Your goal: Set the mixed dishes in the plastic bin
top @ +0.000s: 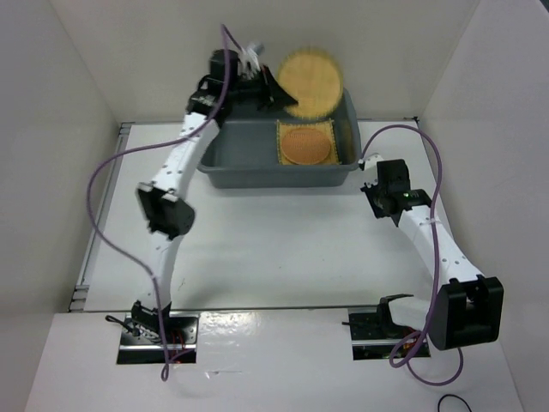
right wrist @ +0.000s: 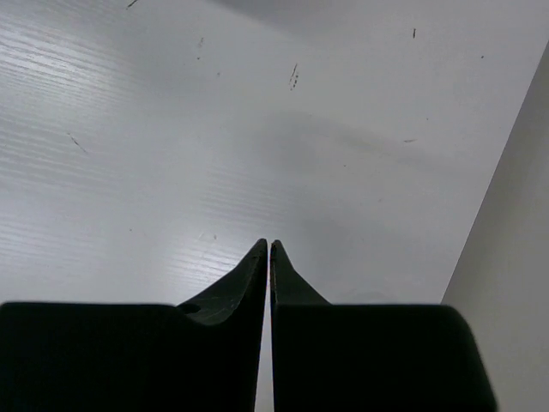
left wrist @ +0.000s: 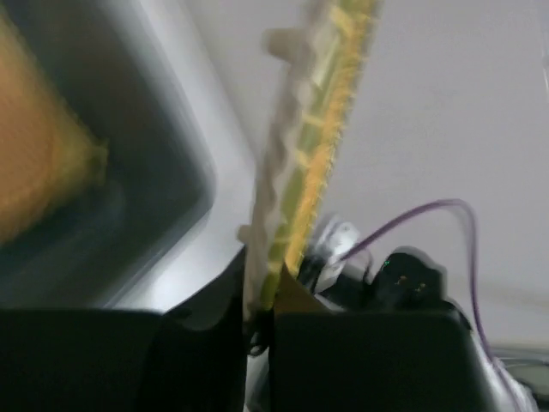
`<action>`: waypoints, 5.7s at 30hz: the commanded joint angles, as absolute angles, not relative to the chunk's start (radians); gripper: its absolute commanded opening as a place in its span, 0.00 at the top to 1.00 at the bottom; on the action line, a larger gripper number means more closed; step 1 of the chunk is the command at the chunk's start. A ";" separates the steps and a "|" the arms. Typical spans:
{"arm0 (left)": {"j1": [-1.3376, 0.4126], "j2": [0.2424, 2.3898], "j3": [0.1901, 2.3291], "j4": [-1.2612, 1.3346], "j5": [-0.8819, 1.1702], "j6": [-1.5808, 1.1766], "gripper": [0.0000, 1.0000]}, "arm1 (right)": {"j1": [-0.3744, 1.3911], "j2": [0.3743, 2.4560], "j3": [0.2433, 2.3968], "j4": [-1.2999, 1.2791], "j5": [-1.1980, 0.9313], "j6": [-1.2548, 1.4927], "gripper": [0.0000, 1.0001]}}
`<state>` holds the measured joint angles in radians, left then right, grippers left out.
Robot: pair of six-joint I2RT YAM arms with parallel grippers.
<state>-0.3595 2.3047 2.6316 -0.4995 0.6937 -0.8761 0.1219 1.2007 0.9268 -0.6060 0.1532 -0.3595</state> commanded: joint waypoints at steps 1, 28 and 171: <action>-0.367 2.587 2.999 -0.561 0.857 -1.109 1.00 | 0.130 1.183 0.923 -0.563 0.181 -0.350 0.92; -0.290 3.022 3.135 -0.405 0.788 -1.238 0.96 | 0.121 1.212 0.923 -0.563 0.150 -0.359 0.90; -0.704 2.053 3.125 -1.295 -0.319 -0.552 1.00 | -0.090 1.224 0.893 -0.524 0.282 -0.318 0.59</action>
<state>-0.6701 2.1632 3.1149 -1.1751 -0.2451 -0.6003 0.0143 1.2423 0.8982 -0.5602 0.2817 -0.3370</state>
